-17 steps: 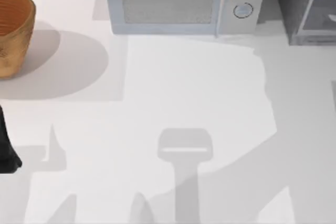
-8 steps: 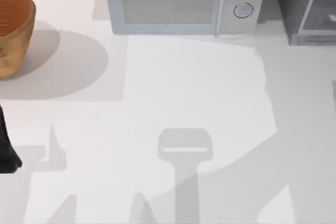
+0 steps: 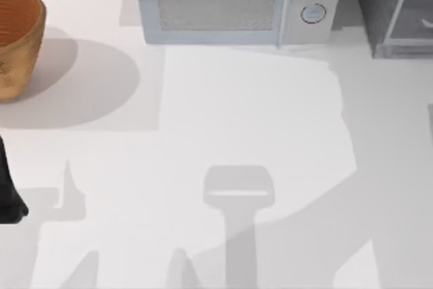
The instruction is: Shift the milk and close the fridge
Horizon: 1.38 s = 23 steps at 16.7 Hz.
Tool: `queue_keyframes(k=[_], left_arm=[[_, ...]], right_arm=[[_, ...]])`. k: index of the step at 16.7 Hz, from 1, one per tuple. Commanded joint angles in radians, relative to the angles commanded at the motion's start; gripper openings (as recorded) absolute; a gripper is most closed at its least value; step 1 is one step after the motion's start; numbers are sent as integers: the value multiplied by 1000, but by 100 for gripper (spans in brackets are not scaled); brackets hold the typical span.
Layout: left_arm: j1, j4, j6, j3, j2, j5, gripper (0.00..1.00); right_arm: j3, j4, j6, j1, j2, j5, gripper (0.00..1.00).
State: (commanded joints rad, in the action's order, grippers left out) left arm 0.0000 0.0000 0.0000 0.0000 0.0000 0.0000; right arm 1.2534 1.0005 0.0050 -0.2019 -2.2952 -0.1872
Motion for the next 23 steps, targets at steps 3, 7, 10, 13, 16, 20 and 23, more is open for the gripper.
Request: queue_keyframes(k=[3,7,10,13,16,20,23], left_arm=[[0,0,0,0,0,0,100],[0,0,0,0,0,0,100],[0,0,0,0,0,0,100],[0,0,0,0,0,0,100],[0,0,0,0,0,0,100],[0,0,0,0,0,0,100],[0,0,0,0,0,0,100]], right_arm=[[0,0,0,0,0,0,98],[0,0,0,0,0,0,100],[0,0,0,0,0,0,100],[-1,0,0,2,0,0,100],[-36,-28,2,8,62,6,100],[-164,-130,4,28,293,25,100],[-307,-245,3,51,572,46,100]])
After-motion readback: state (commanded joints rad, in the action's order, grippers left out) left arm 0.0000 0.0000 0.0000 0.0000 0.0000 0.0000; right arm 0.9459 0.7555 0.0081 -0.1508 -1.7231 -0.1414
